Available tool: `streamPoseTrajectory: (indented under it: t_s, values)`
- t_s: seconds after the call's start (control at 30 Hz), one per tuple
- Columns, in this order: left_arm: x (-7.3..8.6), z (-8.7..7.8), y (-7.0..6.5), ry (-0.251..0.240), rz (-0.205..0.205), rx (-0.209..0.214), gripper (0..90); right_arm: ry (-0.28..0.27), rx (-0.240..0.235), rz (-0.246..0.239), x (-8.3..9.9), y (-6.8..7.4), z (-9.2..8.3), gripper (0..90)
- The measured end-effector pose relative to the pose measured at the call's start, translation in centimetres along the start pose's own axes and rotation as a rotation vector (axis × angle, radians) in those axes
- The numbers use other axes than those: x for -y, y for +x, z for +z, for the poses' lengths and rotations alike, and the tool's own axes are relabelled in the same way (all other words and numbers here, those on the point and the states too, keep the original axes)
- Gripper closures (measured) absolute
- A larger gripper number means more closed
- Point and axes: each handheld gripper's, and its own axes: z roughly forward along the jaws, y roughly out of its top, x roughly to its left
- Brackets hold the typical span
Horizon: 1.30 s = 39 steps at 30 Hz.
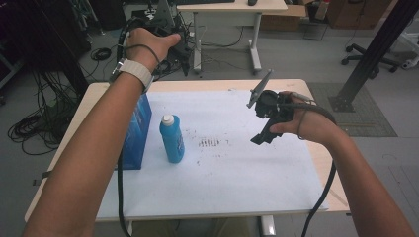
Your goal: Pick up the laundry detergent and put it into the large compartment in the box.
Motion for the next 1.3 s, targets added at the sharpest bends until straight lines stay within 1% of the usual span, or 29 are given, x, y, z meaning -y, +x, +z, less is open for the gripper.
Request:
streamPoseTrajectory:
  t_s: [0.13,0.37,0.47,0.5,0.53,0.6,0.63,0.67,0.73,0.8,0.83,0.87,0.9,1.0,1.07,1.1,1.3]
  values:
    - [0.3,-0.1,-0.2,0.007,0.003,-0.006,7.7,-0.001,-0.001,-0.001,0.1,0.1,0.0,11.2]
    - [1.0,-0.3,-0.4,-0.004,0.001,-0.019,7.4,-0.003,-0.002,0.001,0.3,0.2,0.0,11.1]
    - [1.3,-0.2,-0.5,0.01,0.001,-0.012,7.2,-0.003,-0.004,0.0,0.3,0.4,0.0,11.2]
    - [1.4,-0.1,-0.6,0.015,-0.003,-0.022,7.2,-0.003,-0.003,0.0,0.3,0.4,0.0,11.2]
    - [1.4,-0.1,-0.6,0.015,-0.003,-0.022,7.1,-0.004,-0.003,-0.002,0.3,0.5,0.0,11.2]
    - [1.6,0.0,-0.7,0.019,-0.006,-0.054,7.2,-0.007,-0.003,-0.005,0.2,0.5,0.0,11.1]
    - [1.6,0.0,-0.7,0.019,-0.006,-0.054,7.2,-0.007,-0.003,-0.005,0.2,0.5,0.0,11.1]
    - [1.7,0.1,-0.7,0.02,-0.005,-0.065,7.2,-0.007,-0.001,-0.005,0.2,0.6,0.0,11.1]
    - [1.8,0.1,-0.7,0.021,-0.009,-0.071,7.2,-0.006,-0.002,-0.006,0.2,0.7,0.0,11.1]
    - [1.9,0.3,-0.6,0.027,-0.015,-0.071,7.3,-0.005,-0.003,-0.007,0.2,0.8,0.1,11.1]
    - [2.1,0.6,-0.4,0.038,-0.02,-0.071,7.4,-0.006,-0.004,-0.008,0.2,0.8,0.1,11.1]
    - [2.1,0.6,-0.4,0.038,-0.02,-0.071,7.5,-0.006,-0.004,-0.008,0.2,0.8,0.1,11.1]
    - [2.2,1.0,-0.2,0.043,-0.025,-0.065,7.6,-0.006,-0.004,-0.009,0.2,0.8,0.2,11.1]
    - [2.3,1.3,0.0,0.048,-0.033,-0.074,7.8,-0.002,-0.006,-0.01,0.2,0.8,0.2,11.1]
    - [2.4,1.6,0.1,0.054,-0.037,-0.07,7.8,-0.001,-0.006,-0.011,0.1,0.8,0.3,11.1]
    - [2.5,1.8,0.0,0.061,-0.038,-0.072,7.8,-0.004,-0.006,-0.012,0.1,0.8,0.2,11.1]
    - [2.7,2.0,0.0,0.064,-0.044,-0.067,8.0,-0.006,-0.006,-0.012,0.0,0.9,0.3,11.1]
